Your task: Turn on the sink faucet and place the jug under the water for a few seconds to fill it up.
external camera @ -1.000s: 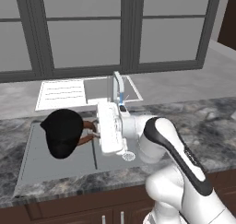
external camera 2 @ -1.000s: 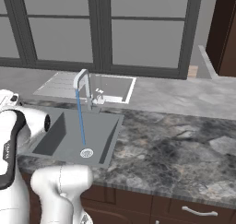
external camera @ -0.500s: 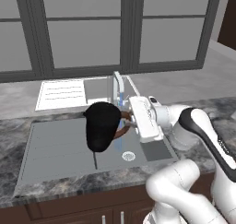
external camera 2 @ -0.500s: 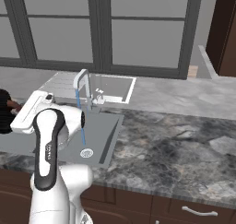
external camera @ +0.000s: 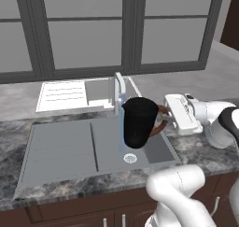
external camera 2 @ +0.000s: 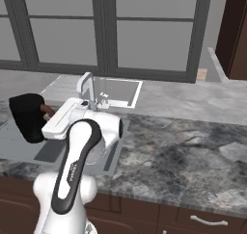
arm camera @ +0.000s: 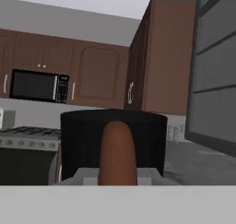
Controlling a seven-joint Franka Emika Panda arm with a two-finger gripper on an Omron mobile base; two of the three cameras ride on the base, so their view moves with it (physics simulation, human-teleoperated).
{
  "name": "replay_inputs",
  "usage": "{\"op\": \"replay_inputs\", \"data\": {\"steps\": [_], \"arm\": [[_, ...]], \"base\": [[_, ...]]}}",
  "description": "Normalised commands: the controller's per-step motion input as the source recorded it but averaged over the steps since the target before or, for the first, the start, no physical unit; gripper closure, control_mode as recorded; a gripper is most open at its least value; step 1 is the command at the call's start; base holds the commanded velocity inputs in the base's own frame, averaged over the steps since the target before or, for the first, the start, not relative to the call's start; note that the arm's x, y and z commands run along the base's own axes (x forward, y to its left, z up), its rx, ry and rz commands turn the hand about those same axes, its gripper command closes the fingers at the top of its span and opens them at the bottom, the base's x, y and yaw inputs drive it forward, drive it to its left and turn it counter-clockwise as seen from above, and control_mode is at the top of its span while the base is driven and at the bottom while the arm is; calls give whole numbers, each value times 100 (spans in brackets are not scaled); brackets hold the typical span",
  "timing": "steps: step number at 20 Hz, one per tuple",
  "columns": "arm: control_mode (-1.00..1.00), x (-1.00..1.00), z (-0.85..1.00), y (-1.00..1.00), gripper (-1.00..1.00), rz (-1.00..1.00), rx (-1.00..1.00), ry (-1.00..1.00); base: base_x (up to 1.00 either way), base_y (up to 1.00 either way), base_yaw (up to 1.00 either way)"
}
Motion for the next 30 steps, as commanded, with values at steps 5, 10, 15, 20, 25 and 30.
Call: {"op": "replay_inputs", "data": {"steps": [5,10,15,20,25,30], "arm": [[-100,0,-9,-43,100,-14,0,0],[-100,0,-9,-35,100,-18,-7,6],[-100,1,-13,-41,100,-14,-11,17],[-100,0,-25,-25,100,-6,-8,21],[-100,13,-8,-4,100,-1,0,14],[-100,30,0,0,100,0,0,5]], "base": [[0,0,0],[0,0,0],[0,0,0],[0,0,0],[0,0,0],[0,0,0]]}}
